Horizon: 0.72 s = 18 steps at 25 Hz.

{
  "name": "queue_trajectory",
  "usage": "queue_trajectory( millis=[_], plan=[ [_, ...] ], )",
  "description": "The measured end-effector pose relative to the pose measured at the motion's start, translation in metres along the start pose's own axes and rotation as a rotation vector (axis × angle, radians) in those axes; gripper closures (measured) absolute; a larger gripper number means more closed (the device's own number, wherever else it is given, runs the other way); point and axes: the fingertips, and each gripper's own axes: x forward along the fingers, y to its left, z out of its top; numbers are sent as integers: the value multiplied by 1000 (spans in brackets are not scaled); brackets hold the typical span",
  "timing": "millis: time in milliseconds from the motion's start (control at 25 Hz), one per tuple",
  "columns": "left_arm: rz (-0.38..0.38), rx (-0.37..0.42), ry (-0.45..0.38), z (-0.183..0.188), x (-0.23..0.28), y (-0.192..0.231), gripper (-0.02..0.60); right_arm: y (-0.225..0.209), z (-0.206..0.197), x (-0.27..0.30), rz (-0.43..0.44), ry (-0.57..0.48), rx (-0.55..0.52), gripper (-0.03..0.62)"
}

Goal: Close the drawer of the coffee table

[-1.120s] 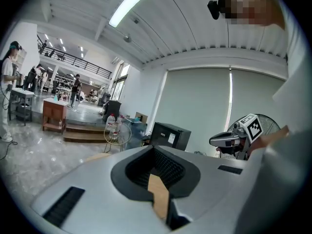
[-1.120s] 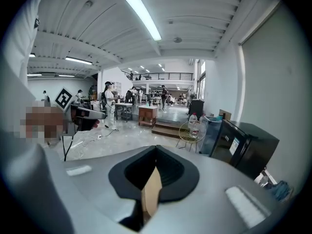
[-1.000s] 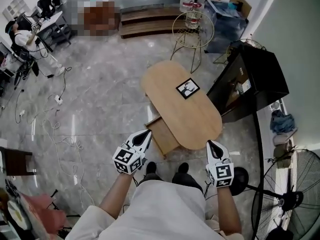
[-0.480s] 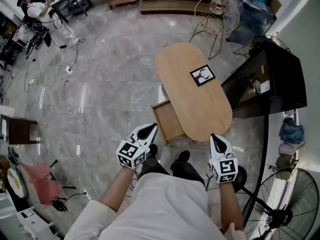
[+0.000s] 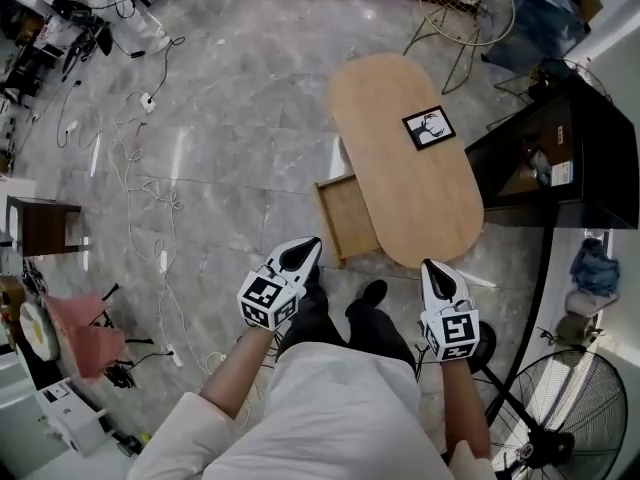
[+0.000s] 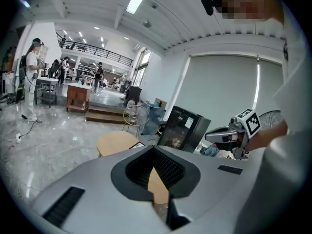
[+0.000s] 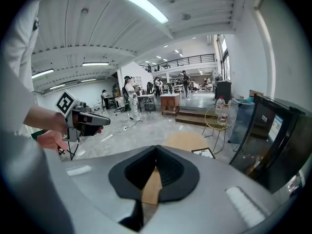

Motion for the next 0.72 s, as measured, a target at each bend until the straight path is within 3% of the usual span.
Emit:
queue_trajectory(
  millis=[320,720],
  plan=[
    [10,-60,38,-35,11,28,575,7,-18,39,17,36,25,583],
    [9,-110,106,-91,36,71,575,15,-72,99,12,97,113,583]
  ],
)
